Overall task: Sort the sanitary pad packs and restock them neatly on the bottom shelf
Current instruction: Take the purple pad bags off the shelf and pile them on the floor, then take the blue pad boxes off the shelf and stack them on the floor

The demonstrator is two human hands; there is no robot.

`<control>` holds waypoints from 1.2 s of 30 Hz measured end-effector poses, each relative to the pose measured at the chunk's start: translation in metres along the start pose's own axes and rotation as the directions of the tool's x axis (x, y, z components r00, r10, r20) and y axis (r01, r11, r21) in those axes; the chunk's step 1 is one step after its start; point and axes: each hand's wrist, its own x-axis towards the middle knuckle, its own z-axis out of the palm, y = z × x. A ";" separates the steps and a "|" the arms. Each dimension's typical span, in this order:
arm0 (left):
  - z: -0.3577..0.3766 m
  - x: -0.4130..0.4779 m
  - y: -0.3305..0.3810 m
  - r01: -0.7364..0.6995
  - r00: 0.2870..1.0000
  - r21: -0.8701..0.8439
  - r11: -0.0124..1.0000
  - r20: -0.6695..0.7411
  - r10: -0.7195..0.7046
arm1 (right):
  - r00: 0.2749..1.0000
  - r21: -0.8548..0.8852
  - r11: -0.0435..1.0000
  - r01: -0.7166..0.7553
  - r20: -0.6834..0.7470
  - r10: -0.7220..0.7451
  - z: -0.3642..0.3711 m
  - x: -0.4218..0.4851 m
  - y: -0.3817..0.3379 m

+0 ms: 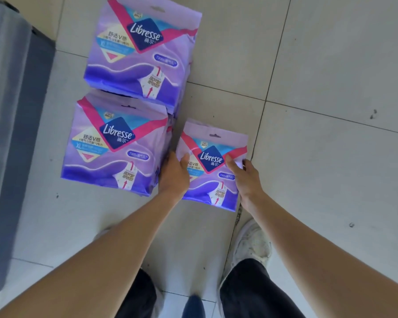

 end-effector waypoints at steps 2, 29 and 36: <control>0.000 0.000 -0.001 0.009 1.000 0.032 0.999 -0.001 -0.009 | 1.000 -0.012 1.000 -0.010 0.008 0.010 -0.001 -0.001 -0.002; -0.447 -0.272 0.190 -0.065 0.995 0.621 0.781 -0.016 0.095 | 0.665 -0.681 -0.391 0.619 0.719 -0.201 0.147 -0.435 -0.348; -0.588 -0.326 0.144 0.155 0.935 0.464 0.872 -0.354 0.023 | 0.404 -0.425 -0.568 0.705 0.898 -0.171 0.282 -0.549 -0.388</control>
